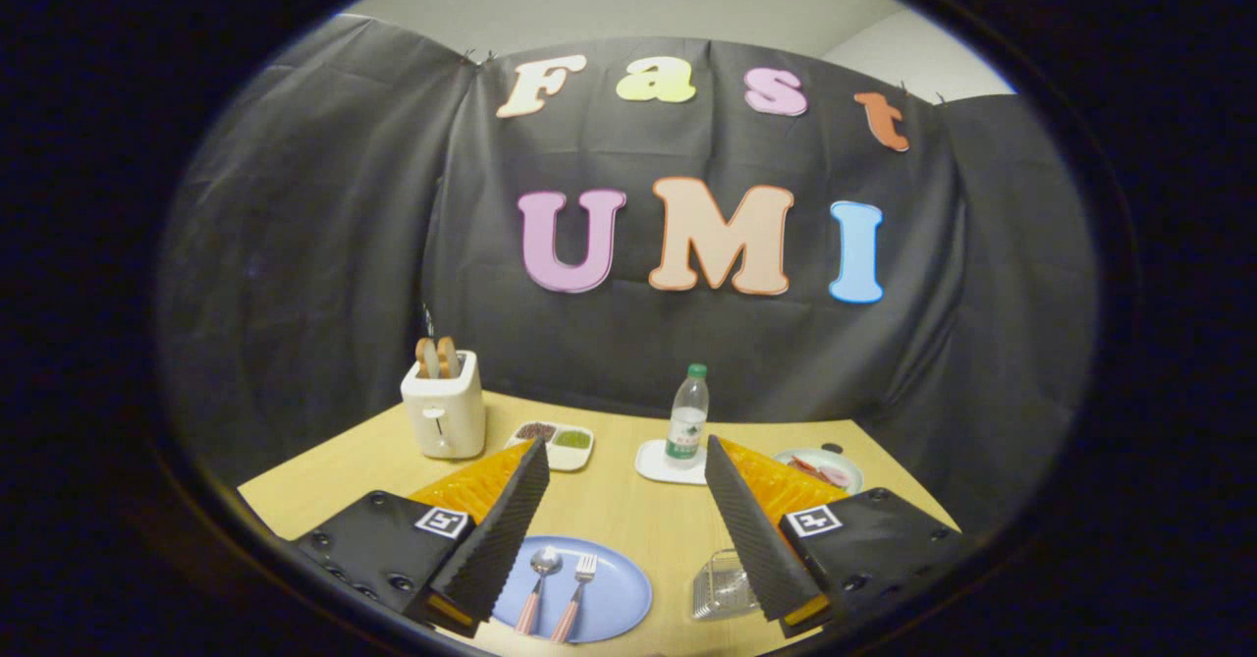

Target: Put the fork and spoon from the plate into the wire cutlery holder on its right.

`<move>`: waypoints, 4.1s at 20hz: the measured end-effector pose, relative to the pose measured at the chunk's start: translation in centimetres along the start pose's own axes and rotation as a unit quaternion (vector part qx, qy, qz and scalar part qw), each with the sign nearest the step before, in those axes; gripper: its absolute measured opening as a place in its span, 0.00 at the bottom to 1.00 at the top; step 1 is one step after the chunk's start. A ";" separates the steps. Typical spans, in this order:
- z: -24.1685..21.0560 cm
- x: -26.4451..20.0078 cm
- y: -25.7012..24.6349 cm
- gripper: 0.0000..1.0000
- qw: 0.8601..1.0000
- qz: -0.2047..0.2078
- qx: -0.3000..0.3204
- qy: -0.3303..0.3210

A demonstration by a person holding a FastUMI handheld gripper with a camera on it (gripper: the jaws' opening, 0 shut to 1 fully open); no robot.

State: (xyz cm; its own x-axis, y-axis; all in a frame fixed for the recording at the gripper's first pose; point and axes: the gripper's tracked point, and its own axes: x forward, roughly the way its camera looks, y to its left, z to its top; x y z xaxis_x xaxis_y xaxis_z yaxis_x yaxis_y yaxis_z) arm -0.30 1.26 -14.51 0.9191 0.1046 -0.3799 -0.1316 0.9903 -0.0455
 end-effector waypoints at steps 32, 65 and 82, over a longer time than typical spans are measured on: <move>-26.0 0.7 3.5 0.82 0.951 0.068 -0.071 0.293; -18.5 -1.1 -4.0 0.10 0.928 0.099 -0.086 0.348; -16.1 -4.3 -14.6 0.10 0.889 0.152 -0.151 0.404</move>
State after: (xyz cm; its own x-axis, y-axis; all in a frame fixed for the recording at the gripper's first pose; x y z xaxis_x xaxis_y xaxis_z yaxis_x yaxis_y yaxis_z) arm -8.31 -15.17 -27.07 0.2725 0.1417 -0.9517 -0.5346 0.8447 -0.0272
